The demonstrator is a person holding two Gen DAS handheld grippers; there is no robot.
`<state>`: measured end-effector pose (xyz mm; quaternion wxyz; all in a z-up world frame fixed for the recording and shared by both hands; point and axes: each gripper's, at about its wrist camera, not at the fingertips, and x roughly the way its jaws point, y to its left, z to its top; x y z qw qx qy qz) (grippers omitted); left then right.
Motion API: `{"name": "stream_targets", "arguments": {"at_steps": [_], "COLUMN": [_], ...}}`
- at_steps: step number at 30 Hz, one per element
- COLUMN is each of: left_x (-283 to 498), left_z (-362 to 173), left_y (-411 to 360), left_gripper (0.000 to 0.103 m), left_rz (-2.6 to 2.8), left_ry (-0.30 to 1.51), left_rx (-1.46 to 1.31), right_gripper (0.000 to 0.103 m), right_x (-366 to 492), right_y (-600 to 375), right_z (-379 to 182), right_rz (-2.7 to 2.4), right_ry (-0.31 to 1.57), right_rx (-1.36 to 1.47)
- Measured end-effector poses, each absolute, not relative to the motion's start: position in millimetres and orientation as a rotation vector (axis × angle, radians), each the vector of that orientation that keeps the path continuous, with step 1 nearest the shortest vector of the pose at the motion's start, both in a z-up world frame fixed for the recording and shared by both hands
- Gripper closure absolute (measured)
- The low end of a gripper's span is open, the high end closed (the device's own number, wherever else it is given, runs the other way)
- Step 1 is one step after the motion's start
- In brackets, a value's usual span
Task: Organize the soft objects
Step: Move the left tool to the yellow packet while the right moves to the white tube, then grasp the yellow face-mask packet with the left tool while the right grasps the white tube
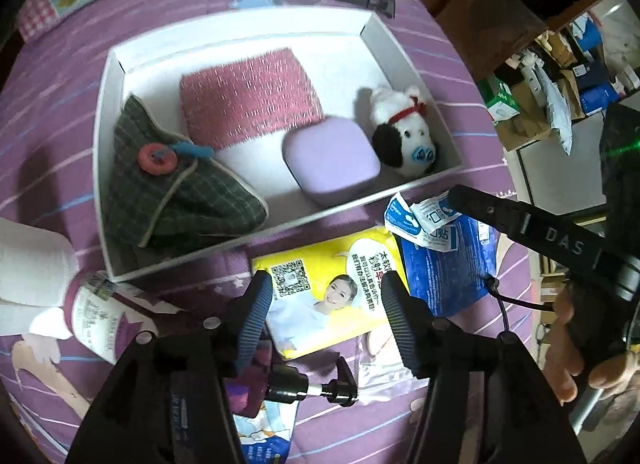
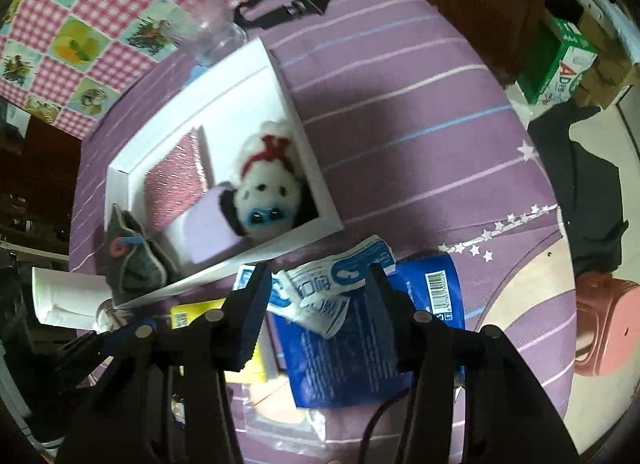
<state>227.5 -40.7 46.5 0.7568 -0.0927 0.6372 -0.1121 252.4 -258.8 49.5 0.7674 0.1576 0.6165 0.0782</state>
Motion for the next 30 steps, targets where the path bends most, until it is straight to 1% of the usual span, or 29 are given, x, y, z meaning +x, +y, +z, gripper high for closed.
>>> {"name": "stream_targets", "arguments": {"at_steps": [6, 7, 8, 10, 11, 13, 15, 17, 21, 26, 30], "left_x": [233, 234, 233, 232, 232, 232, 233, 234, 235, 232, 230], "left_z": [27, 24, 24, 25, 24, 23, 23, 22, 19, 12, 7], "left_y": [-47, -49, -50, -54, -56, -59, -61, -63, -69, -96, -108], "left_gripper": [0.046, 0.043, 0.035, 0.025, 0.021, 0.019, 0.014, 0.001, 0.000, 0.001, 0.003], "left_rz": [-0.213, -0.211, -0.217, -0.250, -0.257, -0.252, -0.247, -0.255, -0.206, -0.132, -0.040], "left_ry": [1.448, 1.458, 1.450, 1.449, 1.450, 1.444, 1.443, 1.442, 1.432, 1.425, 1.395], "left_rx": [-0.179, -0.173, -0.170, -0.180, -0.180, -0.173, -0.178, -0.209, -0.202, -0.015, 0.073], "right_gripper": [0.053, 0.053, 0.053, 0.052, 0.052, 0.052, 0.047, 0.045, 0.042, 0.040, 0.038], "right_x": [257, 258, 259, 261, 261, 262, 262, 262, 261, 258, 257], "right_y": [-257, -256, -256, -259, -260, -262, -264, -266, -267, -256, -251], "right_z": [39, 35, 32, 27, 29, 26, 26, 26, 27, 26, 26], "right_rz": [0.117, 0.105, 0.096, 0.088, 0.089, 0.098, 0.120, 0.135, 0.140, 0.155, 0.160], "right_ry": [1.355, 1.367, 1.379, 1.378, 1.362, 1.369, 1.367, 1.363, 1.363, 1.369, 1.371], "right_rx": [0.285, 0.270, 0.260, 0.255, 0.259, 0.285, 0.309, 0.326, 0.345, 0.273, 0.228]}}
